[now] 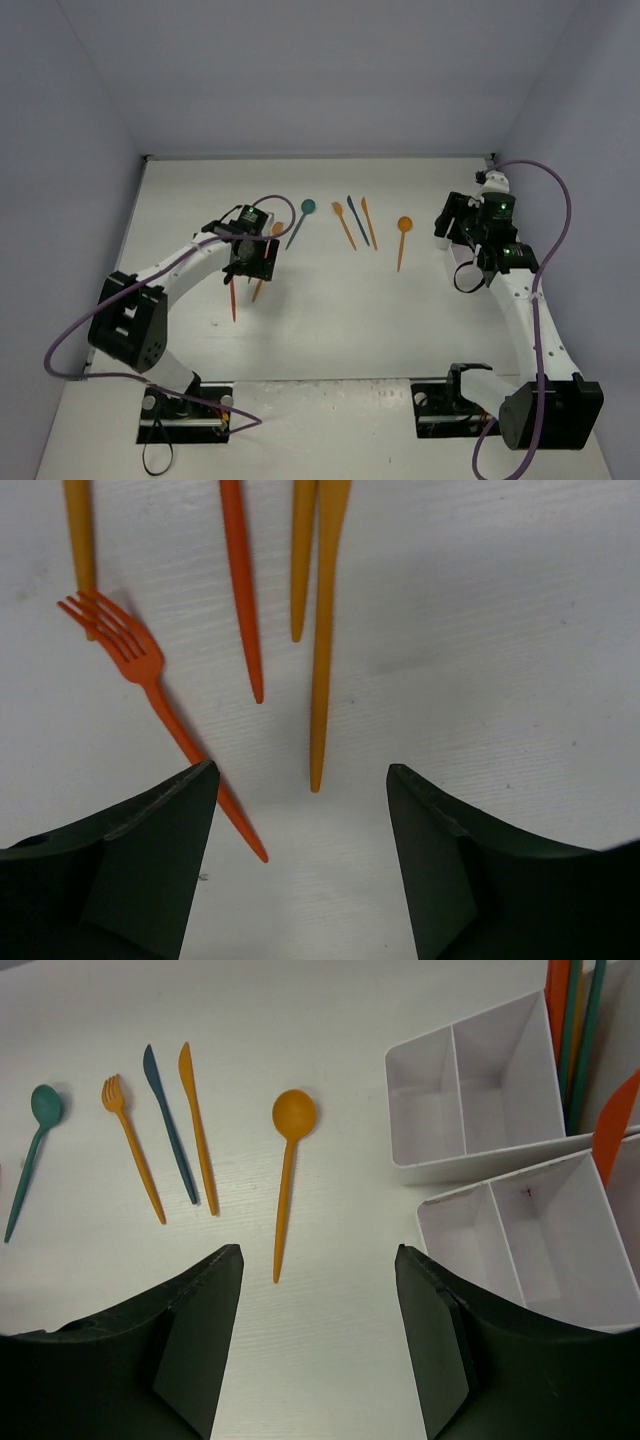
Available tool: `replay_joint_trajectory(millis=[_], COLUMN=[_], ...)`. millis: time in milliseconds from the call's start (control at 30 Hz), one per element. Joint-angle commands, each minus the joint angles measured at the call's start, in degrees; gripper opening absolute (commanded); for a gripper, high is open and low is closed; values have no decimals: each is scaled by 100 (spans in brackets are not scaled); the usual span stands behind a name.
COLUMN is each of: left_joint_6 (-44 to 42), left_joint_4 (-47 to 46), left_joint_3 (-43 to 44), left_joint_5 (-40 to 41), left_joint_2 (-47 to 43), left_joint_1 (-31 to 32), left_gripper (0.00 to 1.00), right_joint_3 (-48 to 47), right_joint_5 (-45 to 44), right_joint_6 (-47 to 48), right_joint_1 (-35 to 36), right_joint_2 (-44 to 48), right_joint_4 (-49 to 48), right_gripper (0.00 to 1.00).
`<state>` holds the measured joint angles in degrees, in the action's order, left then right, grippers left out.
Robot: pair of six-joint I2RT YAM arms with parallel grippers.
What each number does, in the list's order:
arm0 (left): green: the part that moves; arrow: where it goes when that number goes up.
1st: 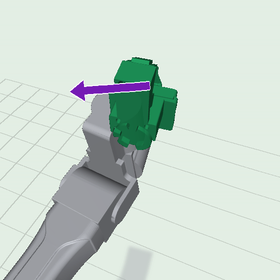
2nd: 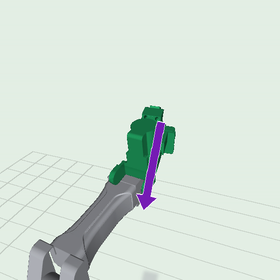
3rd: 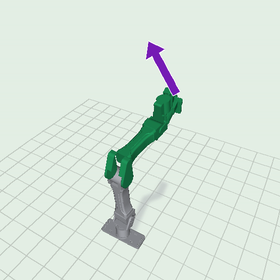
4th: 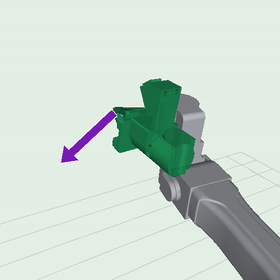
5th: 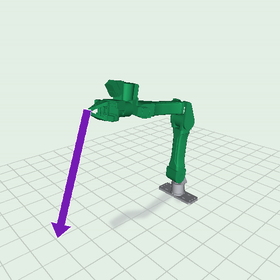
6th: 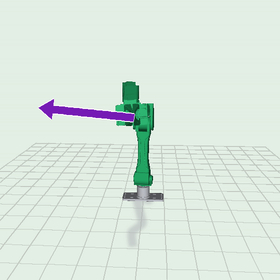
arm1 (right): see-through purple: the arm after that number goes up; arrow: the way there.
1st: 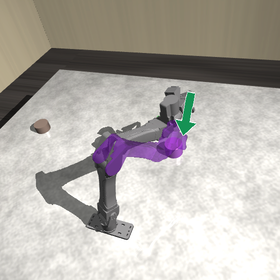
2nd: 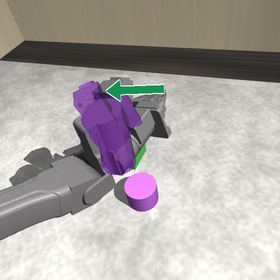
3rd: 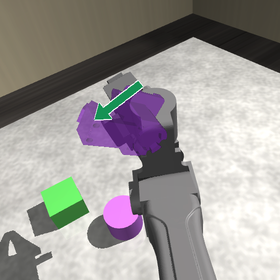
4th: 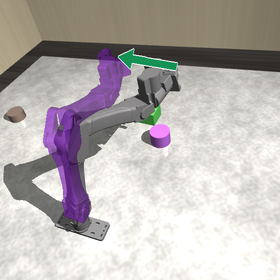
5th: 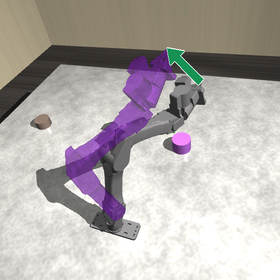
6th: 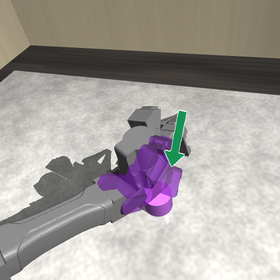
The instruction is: Sort the eating utensils into containers
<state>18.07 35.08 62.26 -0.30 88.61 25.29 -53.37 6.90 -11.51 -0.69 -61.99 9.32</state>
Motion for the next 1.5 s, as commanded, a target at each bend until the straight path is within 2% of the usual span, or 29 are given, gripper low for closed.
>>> replay_joint_trajectory(millis=[0, 133, 533, 700, 833, 1000, 1267, 1333, 1467], left_joint_6=[-197, -234, -120, -56, -14, -24, -488, -593, -655], left_joint_4=[-59, -63, -45, -45, -33, -11, -281, -413, -874], left_joint_3=[501, 682, 889, 784, 704, 746, 1326, 1522, 1808], left_joint_5=[-23, -110, -256, -203, -252, -288, -632, -845, -1307], left_joint_2=[403, 792, 1554, 1723, 1770, 1395, 25, -166, -440], left_joint_1=[81, 134, 226, 368, 603, 946, 1482, 1591, 1762], left_gripper=[62, 52, 39, 21, 1, 0, 0, 0, 0], right_joint_3=[41, 72, 116, 134, 85, -62, -634, -813, -1258], right_joint_5=[295, 356, 386, 478, 753, 1421, 3096, 3513, 3754], right_joint_6=[192, 264, 347, 333, 325, 270, -184, -331, -506], right_joint_1=[7, 7, 3, -1, 7, 16, 44, 197, 630], right_joint_2=[247, 302, 420, 387, 321, 257, 146, 74, -12], right_joint_4=[-116, -26, 189, 211, 220, 246, 223, 220, 199], right_gripper=[60, 60, 61, 61, 60, 61, 63, 63, 63])
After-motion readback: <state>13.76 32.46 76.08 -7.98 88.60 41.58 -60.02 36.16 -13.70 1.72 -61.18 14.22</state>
